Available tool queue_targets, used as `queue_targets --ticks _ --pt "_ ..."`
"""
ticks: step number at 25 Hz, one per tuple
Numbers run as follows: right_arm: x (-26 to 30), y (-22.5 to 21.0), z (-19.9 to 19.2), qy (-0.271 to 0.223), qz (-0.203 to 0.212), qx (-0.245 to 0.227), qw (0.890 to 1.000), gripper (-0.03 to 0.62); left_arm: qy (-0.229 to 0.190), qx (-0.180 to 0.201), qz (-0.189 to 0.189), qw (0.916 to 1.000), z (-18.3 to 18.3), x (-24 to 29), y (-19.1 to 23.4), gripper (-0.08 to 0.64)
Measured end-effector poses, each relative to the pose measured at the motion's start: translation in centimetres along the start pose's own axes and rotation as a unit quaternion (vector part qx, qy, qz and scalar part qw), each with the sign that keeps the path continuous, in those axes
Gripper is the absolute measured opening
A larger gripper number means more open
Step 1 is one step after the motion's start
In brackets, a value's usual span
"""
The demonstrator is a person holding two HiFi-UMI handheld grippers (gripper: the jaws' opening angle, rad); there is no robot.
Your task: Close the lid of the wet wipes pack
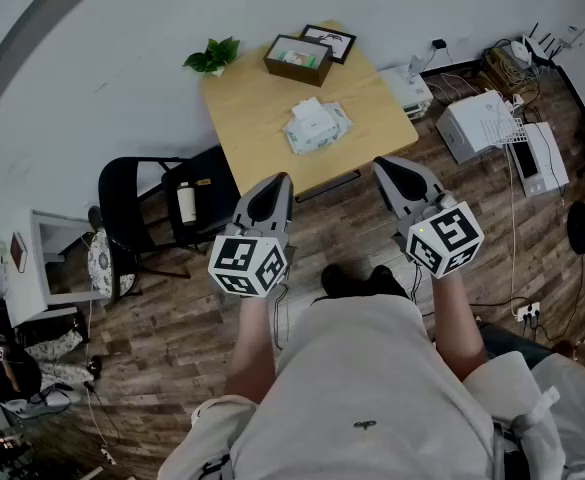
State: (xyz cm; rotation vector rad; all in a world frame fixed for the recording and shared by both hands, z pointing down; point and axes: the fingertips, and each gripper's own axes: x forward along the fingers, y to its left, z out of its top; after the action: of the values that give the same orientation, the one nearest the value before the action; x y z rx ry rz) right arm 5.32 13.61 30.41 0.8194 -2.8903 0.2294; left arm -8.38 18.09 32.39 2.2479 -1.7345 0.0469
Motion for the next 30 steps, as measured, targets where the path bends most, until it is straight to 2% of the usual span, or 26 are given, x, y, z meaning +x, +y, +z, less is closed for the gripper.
queue_targets --ticks 10,15,28,30 --pt "0.3 0.2 0.0 0.001 0.0 -0.007 1.0 -0.002 0.0 0.012 -0.005 0.9999 0.4 0.2 -0.1 0.006" --pt "0.6 0.3 0.3 -0.008 -0.009 -0.001 1.0 -0.002 0.001 0.019 -0.003 0.9998 0.3 -0.1 0.5 0.006" --pt "-0.3 0.7 -1.3 0.011 -0.037 0.001 0.999 -0.002 0.006 0.039 -0.005 0.9992 -1.0 -0.7 0.4 0.009" --pt "-0.3 0.5 -1.5 0.012 -0.038 0.001 0.999 0.02 0.006 0.042 -0.007 0.9991 -1.1 -0.6 0.3 0.009"
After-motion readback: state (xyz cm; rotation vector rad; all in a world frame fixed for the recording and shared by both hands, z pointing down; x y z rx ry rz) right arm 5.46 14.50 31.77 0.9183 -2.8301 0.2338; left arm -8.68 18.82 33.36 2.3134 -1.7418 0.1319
